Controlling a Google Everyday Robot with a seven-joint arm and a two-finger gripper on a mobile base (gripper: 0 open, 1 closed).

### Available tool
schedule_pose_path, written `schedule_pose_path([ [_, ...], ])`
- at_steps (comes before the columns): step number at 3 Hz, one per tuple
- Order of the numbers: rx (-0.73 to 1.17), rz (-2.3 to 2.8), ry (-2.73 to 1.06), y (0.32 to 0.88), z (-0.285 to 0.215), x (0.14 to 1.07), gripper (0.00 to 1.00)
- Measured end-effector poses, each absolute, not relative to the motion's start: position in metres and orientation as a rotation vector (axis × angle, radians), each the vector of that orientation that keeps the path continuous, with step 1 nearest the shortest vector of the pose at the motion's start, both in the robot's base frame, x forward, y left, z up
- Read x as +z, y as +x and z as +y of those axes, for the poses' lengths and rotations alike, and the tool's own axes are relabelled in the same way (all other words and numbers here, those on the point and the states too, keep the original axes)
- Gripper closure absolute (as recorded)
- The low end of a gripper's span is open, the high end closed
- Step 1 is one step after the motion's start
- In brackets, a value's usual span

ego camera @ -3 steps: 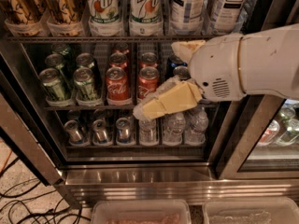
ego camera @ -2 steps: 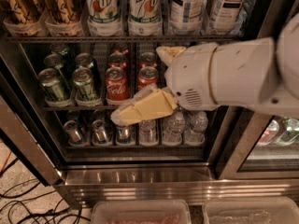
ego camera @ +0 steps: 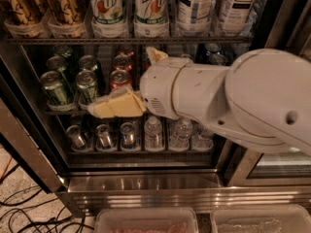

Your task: Pick orange can from top shelf of fridge

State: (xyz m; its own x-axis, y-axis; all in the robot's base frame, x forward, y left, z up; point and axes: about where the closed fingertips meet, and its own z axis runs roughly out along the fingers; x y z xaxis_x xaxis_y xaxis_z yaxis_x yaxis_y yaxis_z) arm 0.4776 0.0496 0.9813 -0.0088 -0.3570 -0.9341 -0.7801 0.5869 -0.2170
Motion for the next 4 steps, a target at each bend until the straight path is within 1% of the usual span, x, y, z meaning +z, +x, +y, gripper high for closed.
schedule_pose_path([
  [1,0.393,1.535,-0.854,0.51,0.055,0.998,0.0],
  [2,0.364,1.433,-0.784,0.528,0.078,1.028,0.0],
  [4,0.344,1.425,-0.746,0.527,0.087,1.032,0.0],
])
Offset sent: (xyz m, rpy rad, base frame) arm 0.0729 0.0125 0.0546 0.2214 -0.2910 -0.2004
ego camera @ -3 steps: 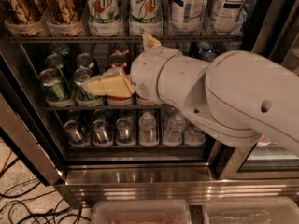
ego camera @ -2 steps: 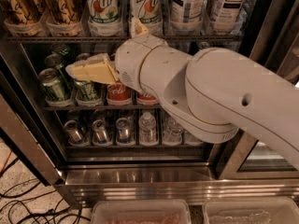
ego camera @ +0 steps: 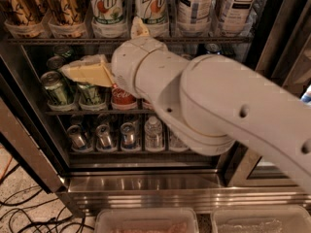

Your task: Pick orange can from top shelf of fridge

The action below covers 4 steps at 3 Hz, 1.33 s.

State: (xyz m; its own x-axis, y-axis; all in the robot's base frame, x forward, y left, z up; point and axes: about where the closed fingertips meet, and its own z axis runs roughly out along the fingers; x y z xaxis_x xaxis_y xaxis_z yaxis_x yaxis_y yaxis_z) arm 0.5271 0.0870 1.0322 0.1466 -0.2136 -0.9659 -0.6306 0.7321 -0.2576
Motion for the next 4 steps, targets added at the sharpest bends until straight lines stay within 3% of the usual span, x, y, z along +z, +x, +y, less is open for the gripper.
schedule_pose_path([
  [2,0.258,1.421,-0.665,0.513,0.131,1.029,0.0],
  [4,0.449,1.384,-0.542,0.519,0.144,1.024,0.0],
])
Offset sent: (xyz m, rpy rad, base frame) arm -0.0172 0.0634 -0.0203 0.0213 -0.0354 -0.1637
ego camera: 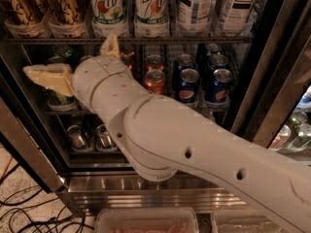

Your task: Pick orange can from top shelf of fridge

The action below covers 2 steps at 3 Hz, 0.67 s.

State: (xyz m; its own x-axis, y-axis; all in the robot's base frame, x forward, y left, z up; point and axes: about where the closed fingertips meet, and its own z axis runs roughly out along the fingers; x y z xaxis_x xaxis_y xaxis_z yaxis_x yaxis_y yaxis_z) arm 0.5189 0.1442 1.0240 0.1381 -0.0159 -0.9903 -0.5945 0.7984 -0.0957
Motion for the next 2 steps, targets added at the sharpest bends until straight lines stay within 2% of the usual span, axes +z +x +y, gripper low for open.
schedule_pose_path([
  [2,0.387,1.4,-0.557,0.5175,0.137,1.0288,0.0],
])
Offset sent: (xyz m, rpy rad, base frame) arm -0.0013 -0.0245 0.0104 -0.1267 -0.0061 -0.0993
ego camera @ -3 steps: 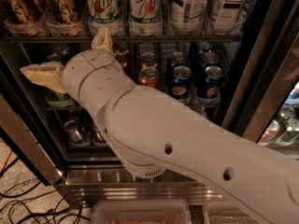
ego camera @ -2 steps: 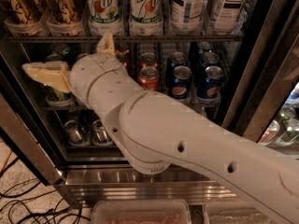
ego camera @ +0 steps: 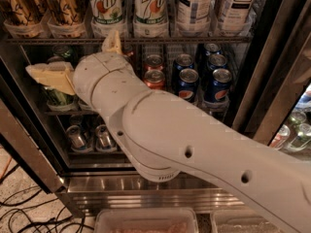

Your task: Pick orange can from top shelf of fridge

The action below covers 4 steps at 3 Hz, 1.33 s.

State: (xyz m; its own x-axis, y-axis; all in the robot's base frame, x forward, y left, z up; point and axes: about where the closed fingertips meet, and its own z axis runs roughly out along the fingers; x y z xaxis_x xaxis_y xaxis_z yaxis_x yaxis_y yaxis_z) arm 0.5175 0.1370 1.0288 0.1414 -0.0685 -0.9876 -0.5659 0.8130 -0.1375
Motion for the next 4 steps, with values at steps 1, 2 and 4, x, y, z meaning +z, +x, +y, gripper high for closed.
schedule_pose_path([
  [1,0.32,1.403,-0.565,0.5186,0.1253,1.0386,0.0],
  [2,0.289,1.392,-0.56,0.5236,0.1184,1.0439,0.0],
  [4,0.289,1.391,-0.56,0.5235,0.1184,1.0439,0.19],
])
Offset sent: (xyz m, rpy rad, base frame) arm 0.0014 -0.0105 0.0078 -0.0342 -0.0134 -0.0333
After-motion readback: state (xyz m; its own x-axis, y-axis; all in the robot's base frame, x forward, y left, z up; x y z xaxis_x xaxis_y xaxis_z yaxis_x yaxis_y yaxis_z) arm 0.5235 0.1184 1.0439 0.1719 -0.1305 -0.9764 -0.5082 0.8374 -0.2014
